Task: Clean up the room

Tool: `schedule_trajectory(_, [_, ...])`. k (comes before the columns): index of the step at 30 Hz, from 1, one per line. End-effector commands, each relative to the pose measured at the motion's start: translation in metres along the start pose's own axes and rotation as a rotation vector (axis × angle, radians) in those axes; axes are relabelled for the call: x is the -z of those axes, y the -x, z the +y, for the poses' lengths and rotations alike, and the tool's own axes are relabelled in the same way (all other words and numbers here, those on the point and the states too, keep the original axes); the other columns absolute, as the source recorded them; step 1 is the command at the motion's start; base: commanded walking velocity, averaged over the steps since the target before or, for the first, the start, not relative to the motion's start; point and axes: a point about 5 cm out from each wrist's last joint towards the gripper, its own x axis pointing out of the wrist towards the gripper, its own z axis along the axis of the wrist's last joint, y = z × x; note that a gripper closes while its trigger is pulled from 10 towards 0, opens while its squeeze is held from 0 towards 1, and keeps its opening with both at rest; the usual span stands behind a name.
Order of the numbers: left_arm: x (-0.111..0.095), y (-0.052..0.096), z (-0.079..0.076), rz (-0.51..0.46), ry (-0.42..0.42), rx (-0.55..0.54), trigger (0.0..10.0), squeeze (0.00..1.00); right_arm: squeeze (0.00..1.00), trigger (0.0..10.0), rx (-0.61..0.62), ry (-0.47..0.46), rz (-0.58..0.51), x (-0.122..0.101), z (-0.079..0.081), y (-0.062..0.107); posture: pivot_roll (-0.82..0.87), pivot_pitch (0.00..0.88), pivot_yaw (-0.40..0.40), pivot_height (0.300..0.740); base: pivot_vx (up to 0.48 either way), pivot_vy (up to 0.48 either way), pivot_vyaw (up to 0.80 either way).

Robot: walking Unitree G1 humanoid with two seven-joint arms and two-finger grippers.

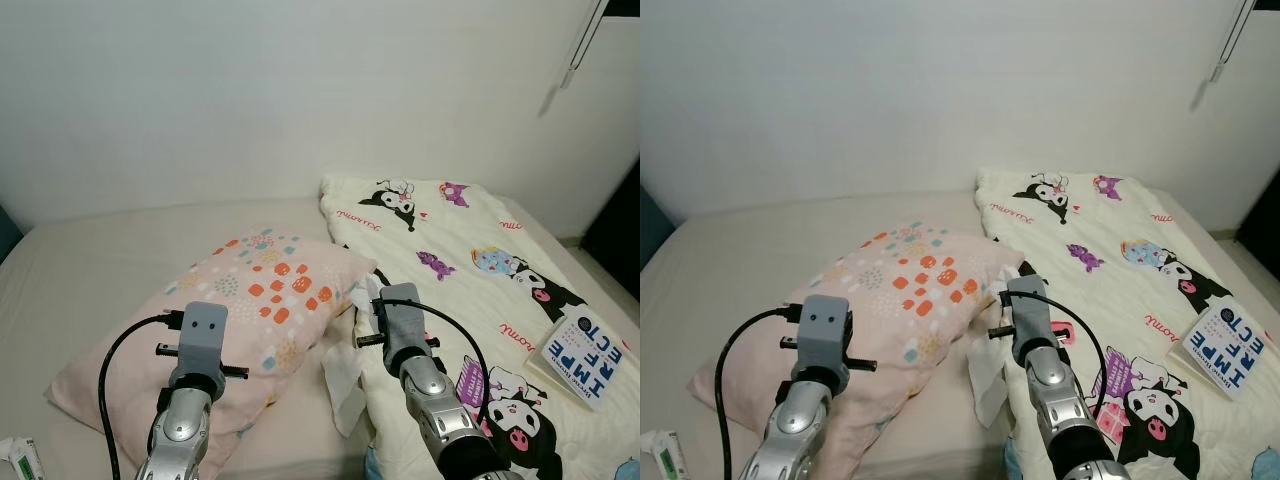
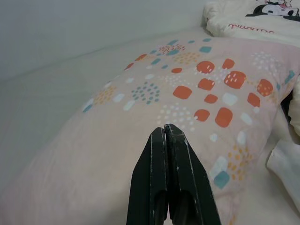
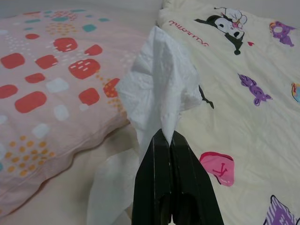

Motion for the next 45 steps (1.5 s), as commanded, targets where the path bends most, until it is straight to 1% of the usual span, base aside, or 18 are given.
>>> schedule_trajectory(1, [0.0054, 0.0033, 0.0038, 0.016, -0.027, -0.003, 10.0, 0.0, 0.0, 10.0, -0.003, -0.005, 0.011, 0.0048, 0.0014, 0.0017, 0.05, 0.072, -0.031, 0.74, 0.0, 0.0, 0.0])
schedule_trajectory(11, [0.0072, 0.0025, 0.0014, 0.022, -0.031, -0.004, 10.0, 0.0, 0.0, 10.0, -0.006, -0.01, 0.014, 0.0048, 0.0015, 0.0009, 0.05, 0.075, -0.028, 0.74, 0.0, 0.0, 0.0])
schedule_trajectory(17, [0.0061, 0.0009, 0.0008, 0.019, -0.033, -0.001, 10.0, 0.0, 0.0, 10.0, 0.004, -0.029, 0.019, 0.0054, -0.0011, 0.0006, 0.05, 0.077, -0.022, 0.74, 0.0, 0.0, 0.0])
schedule_trajectory(23, [0.0068, -0.0009, 0.0012, 0.025, -0.03, -0.004, 10.0, 0.0, 0.0, 10.0, 0.004, -0.037, 0.021, 0.0059, -0.0002, 0.001, 0.05, 0.078, -0.018, 0.74, 0.0, 0.0, 0.0])
schedule_trajectory(35, [0.0094, -0.002, 0.0002, 0.037, -0.024, -0.01, 10.0, 0.0, 0.0, 10.0, 0.003, -0.029, 0.024, 0.0063, -0.0017, 0.0006, 0.05, 0.078, -0.022, 0.74, 0.0, 0.0, 0.0])
schedule_trajectory(41, [0.0087, -0.0031, 0.0011, 0.032, -0.023, -0.01, 10.0, 0.0, 0.0, 10.0, -0.003, -0.026, 0.021, 0.005, -0.0008, -0.0004, 0.05, 0.073, -0.021, 0.74, 0.0, 0.0, 0.0])
schedule_trajectory(45, [0.0083, -0.0039, 0.0017, 0.03, -0.023, -0.011, 10.0, 0.0, 0.0, 10.0, -0.009, -0.042, 0.008, 0.0033, 0.0006, -0.0004, 0.05, 0.073, -0.023, 0.74, 0.0, 0.0, 0.0])
